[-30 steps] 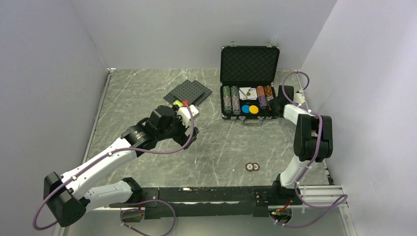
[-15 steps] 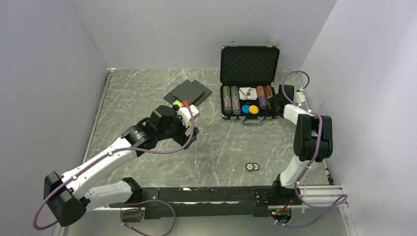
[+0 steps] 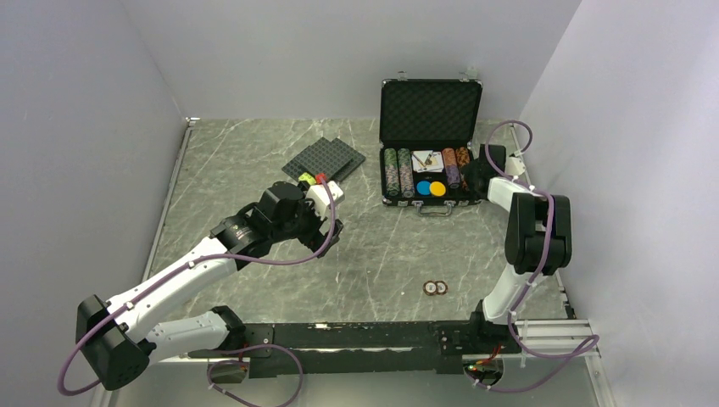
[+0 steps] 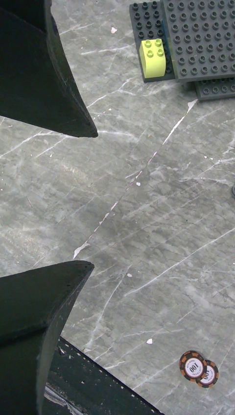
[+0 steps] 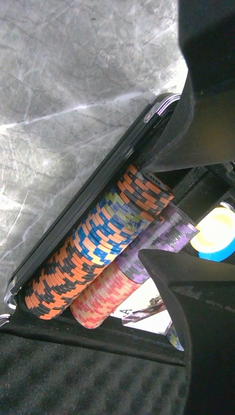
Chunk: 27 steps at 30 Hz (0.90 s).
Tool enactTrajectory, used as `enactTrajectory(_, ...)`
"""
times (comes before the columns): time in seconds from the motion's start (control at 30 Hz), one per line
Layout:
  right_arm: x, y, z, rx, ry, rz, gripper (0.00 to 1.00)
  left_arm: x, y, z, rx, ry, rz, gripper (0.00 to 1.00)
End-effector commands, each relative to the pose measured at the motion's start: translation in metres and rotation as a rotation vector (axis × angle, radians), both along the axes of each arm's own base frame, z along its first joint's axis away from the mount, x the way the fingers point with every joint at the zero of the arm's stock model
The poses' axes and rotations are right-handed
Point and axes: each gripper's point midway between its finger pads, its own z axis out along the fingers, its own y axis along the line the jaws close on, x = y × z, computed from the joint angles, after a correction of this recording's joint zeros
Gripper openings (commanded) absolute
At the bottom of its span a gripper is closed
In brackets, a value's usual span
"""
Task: Pack up texas hold em set
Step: Place the poker chip in the chip case.
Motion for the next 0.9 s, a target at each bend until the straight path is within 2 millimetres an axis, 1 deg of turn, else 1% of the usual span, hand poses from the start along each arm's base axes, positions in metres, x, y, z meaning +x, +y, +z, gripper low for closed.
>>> enactTrajectory(0.0, 0.027, -0.005, 0.038, -0.006, -0.153, -0.021, 0.66, 0.005, -0.003, 0.018, -0.038, -0.023, 0.014, 0.99)
enactTrajectory(0.07, 0.024, -0.008, 0.044, -0.021, -0.156, -0.035, 0.72, 0.005, -0.004, 0.018, -0.039, -0.023, 0.013, 1.00)
enactTrajectory(0.13, 0.022, -0.009, 0.049, -0.029, -0.164, -0.038, 0.75, 0.005, -0.004, 0.019, -0.040, -0.021, 0.011, 0.99)
enactTrajectory(0.27, 0.021, -0.009, 0.057, -0.034, -0.169, -0.031, 0.75, 0.005, -0.004, 0.019, -0.042, -0.022, 0.012, 0.99)
enactTrajectory(0.5, 0.013, -0.008, 0.069, -0.028, -0.200, -0.043, 0.76, 0.004, -0.004, 0.019, -0.043, -0.021, 0.009, 0.99)
enactTrajectory(0.67, 0.011, -0.008, 0.066, -0.027, -0.192, -0.040, 0.76, 0.004, -0.004, 0.019, -0.045, -0.020, 0.008, 0.99)
enactTrajectory(0.77, 0.010, -0.005, 0.061, -0.014, -0.186, -0.030, 0.76, 0.004, -0.003, 0.020, -0.044, -0.024, 0.012, 0.99)
enactTrajectory(0.87, 0.009, -0.002, 0.061, -0.001, -0.200, -0.025, 0.76, 0.005, -0.003, 0.020, -0.042, -0.025, 0.014, 0.99)
